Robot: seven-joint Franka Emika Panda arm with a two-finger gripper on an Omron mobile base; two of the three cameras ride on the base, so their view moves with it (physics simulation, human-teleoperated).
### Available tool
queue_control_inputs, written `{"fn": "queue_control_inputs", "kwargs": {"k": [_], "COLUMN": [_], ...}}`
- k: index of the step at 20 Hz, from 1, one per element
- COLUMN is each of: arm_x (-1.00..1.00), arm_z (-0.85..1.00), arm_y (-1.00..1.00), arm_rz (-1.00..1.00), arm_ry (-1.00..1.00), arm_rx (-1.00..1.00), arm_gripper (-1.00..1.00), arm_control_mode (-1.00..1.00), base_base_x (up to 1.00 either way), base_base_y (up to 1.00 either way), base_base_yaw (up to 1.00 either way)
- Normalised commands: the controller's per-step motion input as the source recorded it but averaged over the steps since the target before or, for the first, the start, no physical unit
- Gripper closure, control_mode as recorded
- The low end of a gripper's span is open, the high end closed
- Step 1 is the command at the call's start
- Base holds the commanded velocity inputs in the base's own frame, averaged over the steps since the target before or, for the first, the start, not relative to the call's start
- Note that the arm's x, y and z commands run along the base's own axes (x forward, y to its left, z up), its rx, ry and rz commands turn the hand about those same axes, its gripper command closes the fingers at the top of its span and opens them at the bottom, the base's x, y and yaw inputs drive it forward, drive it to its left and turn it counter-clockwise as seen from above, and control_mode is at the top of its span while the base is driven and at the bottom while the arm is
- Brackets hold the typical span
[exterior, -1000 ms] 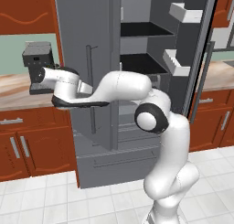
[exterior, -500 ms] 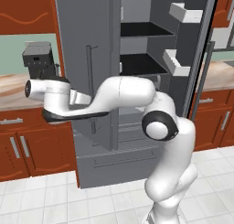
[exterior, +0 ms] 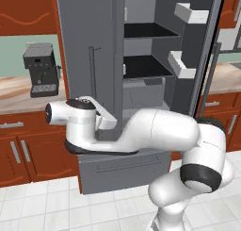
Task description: Place one of the steaks on the plate and the other in the bowl. Then place the bowl in the fridge.
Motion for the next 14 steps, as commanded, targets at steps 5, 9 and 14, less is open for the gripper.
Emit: {"fn": "queue_control_inputs", "kwargs": {"k": [5,9,14], "arm_x": [-0.71,0.14,0.86], "arm_z": [0.32,0.00,0.00], "arm_y": [-1.00,-1.00,-0.87], "arm_rz": [0.10,0.18,0.14], "arm_ry": [-0.06,0.10,0.14], "arm_rx": [0.41,0.54,0.54], "arm_gripper": [-1.00,-1.00,-1.00], "arm_control_mode": [-1.00,-1.00,-1.00], "base_base_x": [0.00,0.00,0.00], "base_base_y": [0.00,0.00,0.00], "base_base_yaw": [0.00,0.00,0.00]}}
